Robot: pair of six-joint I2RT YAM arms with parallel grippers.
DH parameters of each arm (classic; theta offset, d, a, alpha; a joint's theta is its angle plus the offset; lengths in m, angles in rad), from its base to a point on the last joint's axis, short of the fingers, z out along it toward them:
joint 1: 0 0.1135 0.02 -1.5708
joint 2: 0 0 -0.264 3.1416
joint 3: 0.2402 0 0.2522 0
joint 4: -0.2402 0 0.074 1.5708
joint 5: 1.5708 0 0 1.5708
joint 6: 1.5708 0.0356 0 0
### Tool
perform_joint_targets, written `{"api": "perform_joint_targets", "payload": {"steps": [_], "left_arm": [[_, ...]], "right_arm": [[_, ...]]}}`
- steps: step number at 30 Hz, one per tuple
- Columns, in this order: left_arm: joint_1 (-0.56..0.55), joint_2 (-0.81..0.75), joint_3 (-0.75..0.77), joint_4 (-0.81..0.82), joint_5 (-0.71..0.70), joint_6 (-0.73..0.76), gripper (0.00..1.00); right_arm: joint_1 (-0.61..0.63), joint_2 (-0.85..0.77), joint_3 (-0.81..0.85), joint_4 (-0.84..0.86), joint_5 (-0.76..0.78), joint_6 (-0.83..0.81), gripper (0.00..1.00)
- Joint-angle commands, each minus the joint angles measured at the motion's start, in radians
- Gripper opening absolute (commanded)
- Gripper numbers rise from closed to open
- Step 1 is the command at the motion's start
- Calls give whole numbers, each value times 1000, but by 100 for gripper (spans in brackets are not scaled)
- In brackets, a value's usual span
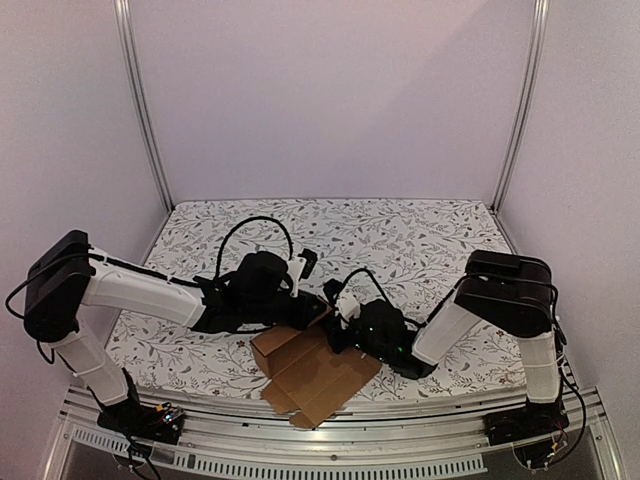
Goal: Fold the paper box
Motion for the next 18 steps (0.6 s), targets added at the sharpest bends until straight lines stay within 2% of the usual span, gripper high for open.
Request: {"api": "perform_joint_targets", "payload": {"steps": [1,4,8,18], "left_arm": [[10,23,-41,-62,-36,-4,0],[10,31,-44,-59,-40,-4,0],[10,41,-46,-56,-40,-8,0],[10,41,-46,-59,-43,-6,0]], "right_arm": [[17,7,7,-7,34,-17,20],[20,7,5,-15,52,-23,16],[22,6,8,-27,70,-29,0],[30,2,16,-35,77,-42,1]]}}
